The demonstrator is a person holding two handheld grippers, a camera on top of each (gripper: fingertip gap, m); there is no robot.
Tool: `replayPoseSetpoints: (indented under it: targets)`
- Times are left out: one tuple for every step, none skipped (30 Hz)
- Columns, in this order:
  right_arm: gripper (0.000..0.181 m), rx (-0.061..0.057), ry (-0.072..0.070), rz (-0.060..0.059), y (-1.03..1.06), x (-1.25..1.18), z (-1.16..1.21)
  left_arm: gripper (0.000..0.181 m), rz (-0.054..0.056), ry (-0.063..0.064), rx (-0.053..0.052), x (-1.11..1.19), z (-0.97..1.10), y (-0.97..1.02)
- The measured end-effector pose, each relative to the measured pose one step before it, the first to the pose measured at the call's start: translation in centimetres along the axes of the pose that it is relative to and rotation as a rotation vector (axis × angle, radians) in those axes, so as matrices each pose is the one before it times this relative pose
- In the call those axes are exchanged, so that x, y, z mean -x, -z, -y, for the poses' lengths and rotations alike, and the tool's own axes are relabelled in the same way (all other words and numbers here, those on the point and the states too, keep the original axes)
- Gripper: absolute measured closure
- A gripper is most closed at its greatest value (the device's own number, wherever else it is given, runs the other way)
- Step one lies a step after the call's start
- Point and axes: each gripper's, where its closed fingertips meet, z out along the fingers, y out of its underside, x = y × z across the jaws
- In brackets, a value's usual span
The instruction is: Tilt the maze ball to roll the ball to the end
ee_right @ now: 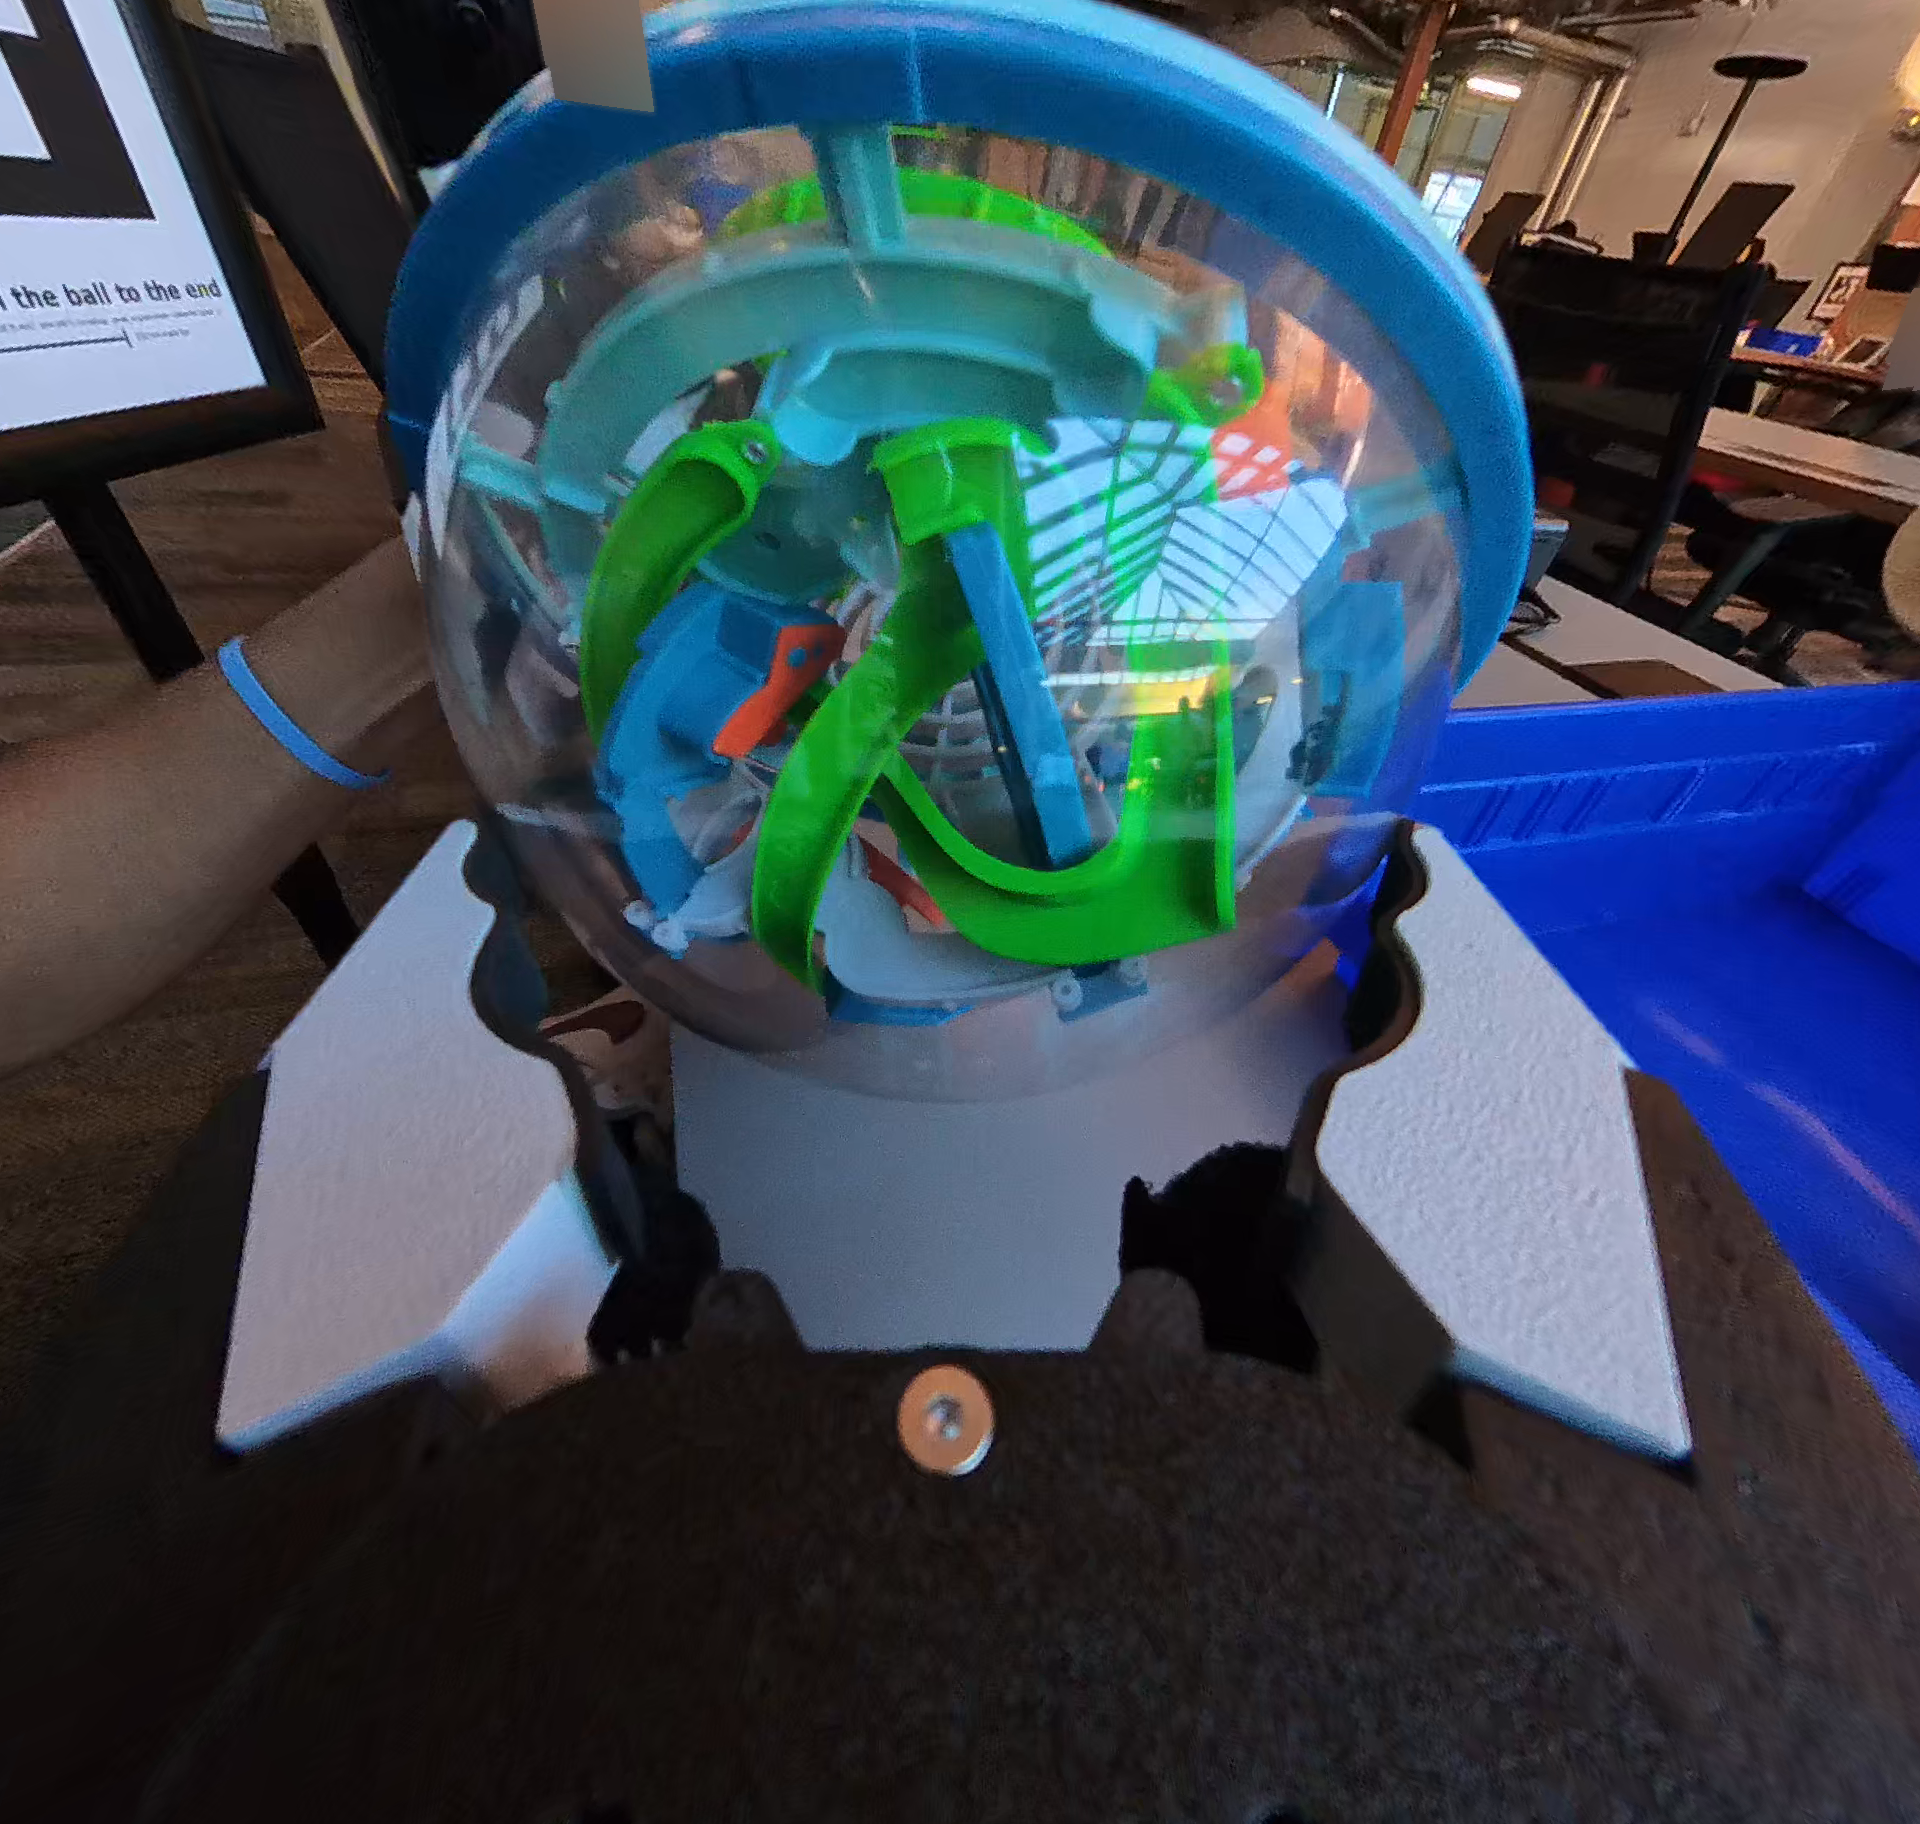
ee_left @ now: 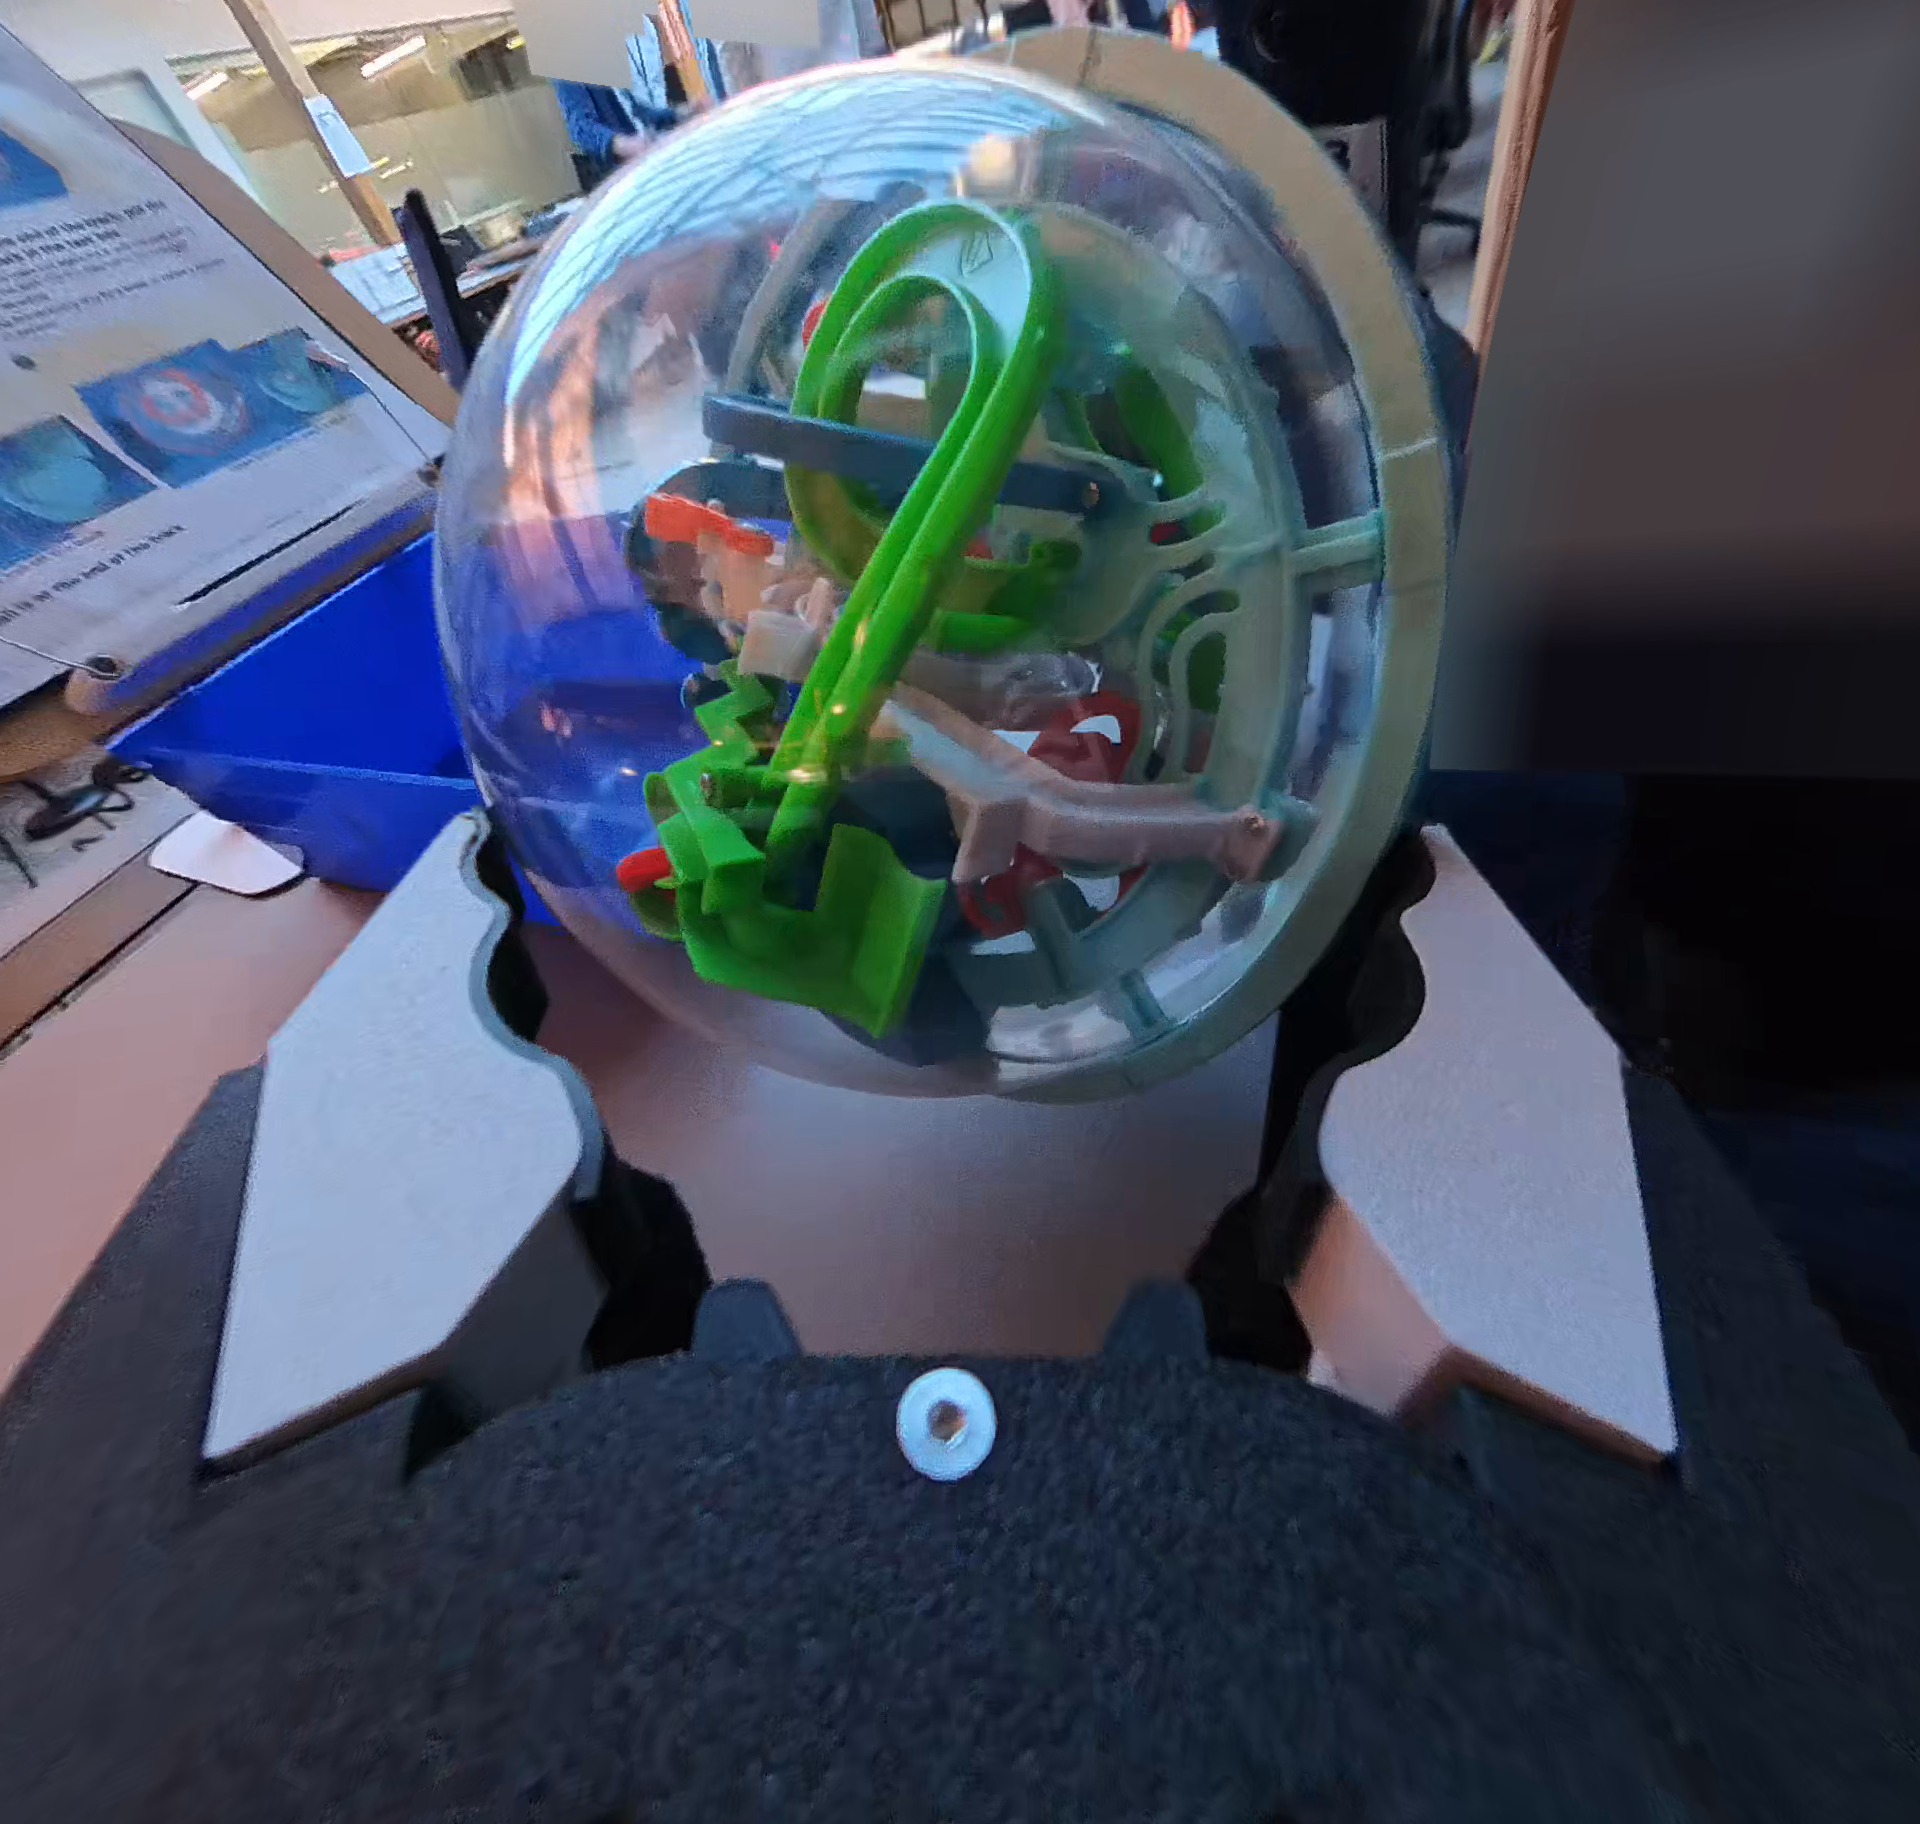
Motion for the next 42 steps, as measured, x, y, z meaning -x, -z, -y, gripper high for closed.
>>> replayPoseSetpoints:
  targets:
    - [0.026,-0.0032,0.0178,-0.0017,0.15,-0.154,0.056,0.026,0.0064,-0.0121,0.0316,0.013,-0.122,-0.162]
    - [0.026,0.0052,0.014,-0.0034,0.167,-0.168,0.013,0.025,0.0035,-0.0056,0.0275,0.016,-0.173,-0.197]
    - [0.026,0.015,0.0033,-0.0033,0.13,-0.155,-0.061,0.025,-0.0021,0.0059,0.0211,0.018,-0.223,-0.225]
    - [0.026,0.0207,-0.0064,-0.0041,0.099,-0.136,-0.096,0.026,-0.0086,0.017,0.0174,0.005,-0.299,-0.237]
    - [0.026,0.0186,-0.0084,-0.0062,0.079,-0.113,-0.079,0.026,-0.0125,0.0217,0.0132,-0.005,-0.332,-0.245]
    - [0.026,0.0136,-0.0046,-0.0083,0.072,-0.111,-0.076,0.026,-0.012,0.0187,0.0061,0.021,-0.291,-0.243]
    - [0.026,0.0083,-0.0031,-0.0091,0.05,-0.105,-0.053,0.025,-0.0088,0.0141,-0.0072,0.037,-0.148,-0.243]
    - [0.026,0.005,-0.0056,-0.008,0.001,-0.11,-0.089,0.025,-0.0055,0.0131,-0.0161,0.089,-0.026,-0.219]
    - [0.026,0.0058,-0.0114,-0.007,-0.057,-0.108,-0.146,0.024,-0.0024,0.0148,-0.016,0.137,-0.017,-0.218]
    - [0.027,0.0099,-0.014,-0.0069,-0.135,-0.11,-0.254,0.024,-0.0003,0.0147,-0.0126,0.174,-0.05,-0.198]
    - [0.026,0.0112,-0.0139,-0.0055,-0.171,-0.092,-0.302,0.023,-0.001,0.0138,-0.0096,0.174,-0.083,-0.162]
    - [0.026,0.0096,-0.0179,-0.0019,-0.145,-0.08,-0.298,0.023,-0.0038,0.0146,-0.0096,0.137,-0.091,-0.12]
    - [0.026,0.0074,-0.021,0.0013,-0.129,-0.056,-0.263,0.023,-0.0059,0.0151,-0.0105,0.096,-0.071,-0.092]
    - [0.026,0.007,-0.0192,0.0015,-0.09,-0.053,-0.229,0.023,-0.006,0.0136,-0.0096,0.066,-0.069,-0.064]
    - [0.026,0.0079,-0.0126,-0.0001,-0.071,-0.04,-0.218,0.023,-0.0049,0.0105,-0.0051,0.062,-0.123,-0.076]
    - [0.026,0.0077,-0.0058,-0.002,-0.043,-0.048,-0.177,0.023,-0.0038,0.0082,0.0006,0.031,-0.2,-0.104]
    - [0.026,0.0079,-0.0028,-0.0027,-0.036,-0.052,-0.17,0.023,-0.0035,0.0076,0.004,0.036,-0.231,-0.098]
    - [0.026,0.0093,-0.0028,-0.0025,-0.03,-0.048,-0.146,0.022,-0.0036,0.0078,0.0037,0.022,-0.235,-0.095]
    - [0.026,0.0086,-0.0019,-0.0025,-0.015,-0.042,-0.12,0.022,-0.0038,0.0077,0.0009,0.018,-0.203,-0.085]
    - [0.026,0.0057,-0.0017,-0.0026,-0.025,-0.045,-0.093,0.022,-0.0039,0.0075,-0.0028,0.026,-0.168,-0.083]
    - [0.026,0.0048,-0.002,-0.0022,-0.035,-0.03,-0.069,0.022,-0.0035,0.0071,-0.0047,0.032,-0.137,-0.065]
    - [0.026,0.0046,-0.001,-0.0016,-0.039,-0.029,-0.075,0.022,-0.0027,0.006,-0.0064,0.029,-0.109,-0.046]
    - [0.026,0.0041,-0.0004,-0.0016,-0.027,-0.034,-0.061,0.022,-0.0024,0.0055,-0.0087,0.025,-0.09,-0.045]
    - [0.026,0.0043,-0.0007,-0.002,-0.031,-0.03,-0.062,0.022,-0.0032,0.0066,-0.0075,0.029,-0.123,-0.056]
    - [0.026,0.005,0.0,-0.0025,-0.029,-0.041,-0.081,0.022,-0.004,0.008,-0.0033,0.026,-0.199,-0.078]
    - [0.026,0.0049,0.0013,-0.0025,-0.041,-0.035,-0.076,0.022,-0.0038,0.0084,0.0009,0.021,-0.224,-0.061]
    - [0.026,0.004,-0.0009,-0.0005,-0.013,-0.031,-0.053,0.022,-0.0019,0.0063,0.0056,0.02,-0.172,-0.04]
    - [0.026,0.0022,-0.0034,0.0022,-0.018,-0.005,-0.042,0.022,0.0011,0.0011,0.0038,0.002,-0.026,0.001]
    - [0.026,0.0009,-0.0016,0.0013,-0.033,0.005,-0.031,0.022,0.0015,-0.0011,-0.0033,0.021,0.054,0.03]
    - [0.027,-0.0003,-0.0027,0.0004,-0.036,0.014,-0.006,0.022,-0.0002,0.0011,-0.0029,0.022,0.018,0.032]
    - [0.027,-0.0004,-0.0034,0.0,-0.024,0.02,0.013,0.022,-0.0013,0.0029,-0.0009,0.007,0.004,0.03]
    - [0.027,0.0004,-0.0016,-0.0002,-0.008,0.01,0.009,0.022,-0.0008,0.0018,-0.0012,-0.008,0.0,0.021]
    - [0.027,0.0008,-0.0009,-0.0003,-0.007,0.012,0.014,0.022,-0.0004,0.0009,-0.0013,0.005,0.014,0.013]
    - [0.027,0.0011,-0.0002,-0.0005,0.009,0.003,0.005,0.022,-0.0004,0.0008,-0.0002,-0.001,-0.008,-0.002]
    - [0.027,0.0012,0.0,-0.0006,0.009,0.0,0.004,0.022,-0.0005,0.0009,0.0011,-0.011,-0.021,-0.014]
    - [0.026,0.0012,0.0,-0.0006,0.012,-0.009,-0.007,0.022,-0.0007,0.0012,0.0014,0.007,-0.022,-0.019]
    - [0.026,0.0006,-0.0005,-0.0004,0.013,-0.009,-0.001,0.022,-0.0006,0.0014,0.0012,-0.004,-0.02,-0.021]
    - [0.026,0.0011,-0.0012,-0.0001,-0.002,-0.013,-0.012,0.022,-0.0006,0.0015,0.0012,0.005,-0.022,-0.01]
    - [0.027,0.0015,-0.002,0.0001,-0.003,-0.019,-0.027,0.022,-0.0008,0.002,0.0013,0.019,-0.022,-0.016]
    - [0.027,0.0006,-0.0027,0.0001,-0.003,-0.008,-0.016,0.022,-0.001,0.0023,0.0014,0.005,-0.023,-0.017]
    - [0.026,-0.0002,-0.0019,0.0001,-0.011,-0.014,-0.015,0.022,-0.0006,0.0015,0.0014,0.006,-0.022,-0.018]
    - [0.026,0.0001,-0.0014,0.0002,-0.001,-0.01,-0.022,0.022,-0.0002,0.0009,0.0005,0.012,-0.004,-0.003]
